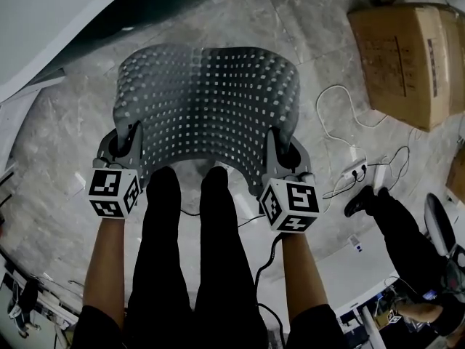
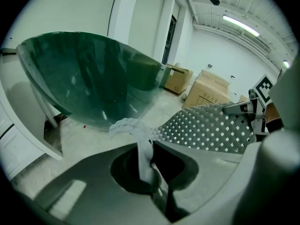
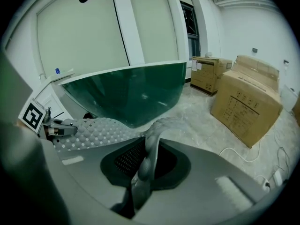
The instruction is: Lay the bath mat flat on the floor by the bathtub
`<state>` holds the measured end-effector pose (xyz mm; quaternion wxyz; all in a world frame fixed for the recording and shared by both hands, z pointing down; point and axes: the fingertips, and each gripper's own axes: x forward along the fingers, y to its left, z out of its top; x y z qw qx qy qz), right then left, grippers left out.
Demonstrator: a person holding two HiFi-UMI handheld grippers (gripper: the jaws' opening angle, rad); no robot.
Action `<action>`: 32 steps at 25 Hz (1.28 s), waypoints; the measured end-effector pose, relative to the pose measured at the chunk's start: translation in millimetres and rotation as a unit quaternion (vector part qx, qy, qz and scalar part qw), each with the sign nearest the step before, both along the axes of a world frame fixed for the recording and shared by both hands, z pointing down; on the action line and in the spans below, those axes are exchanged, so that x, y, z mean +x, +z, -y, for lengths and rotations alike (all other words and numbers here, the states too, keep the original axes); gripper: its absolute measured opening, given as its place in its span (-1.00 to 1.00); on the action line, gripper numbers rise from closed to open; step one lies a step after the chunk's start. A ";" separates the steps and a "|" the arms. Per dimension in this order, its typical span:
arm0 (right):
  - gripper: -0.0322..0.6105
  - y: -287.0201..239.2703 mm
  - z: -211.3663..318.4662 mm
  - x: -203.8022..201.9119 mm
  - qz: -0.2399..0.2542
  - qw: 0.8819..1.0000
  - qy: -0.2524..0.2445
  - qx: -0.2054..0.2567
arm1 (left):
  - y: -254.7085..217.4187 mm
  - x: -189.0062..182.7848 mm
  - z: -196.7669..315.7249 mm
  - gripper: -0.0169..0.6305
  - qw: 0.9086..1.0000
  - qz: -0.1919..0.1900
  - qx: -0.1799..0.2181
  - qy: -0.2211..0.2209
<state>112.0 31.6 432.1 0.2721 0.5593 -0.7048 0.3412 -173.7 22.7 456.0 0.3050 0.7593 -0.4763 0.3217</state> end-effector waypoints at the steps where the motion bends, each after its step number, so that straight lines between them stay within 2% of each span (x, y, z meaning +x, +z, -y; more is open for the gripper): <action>1: -0.72 4.2 0.0 2.3 -0.001 1.000 -0.002 -0.001 | 3.9 2.3 0.3 -0.90 1.000 0.001 -0.001 0.000; 9: -0.72 38.3 -1.5 -2.6 -0.001 1.000 -0.005 -0.007 | 35.1 0.0 -0.1 -0.90 1.000 0.005 -0.003 0.005; 15: -0.72 68.6 2.2 -3.2 0.001 1.000 -0.008 -0.008 | 68.5 6.8 7.6 -0.90 1.000 0.015 -0.002 0.026; 32: -0.72 147.7 -1.7 -7.8 -0.005 1.000 -0.017 -0.016 | 150.0 -4.7 1.0 -0.90 0.999 0.027 -0.007 0.031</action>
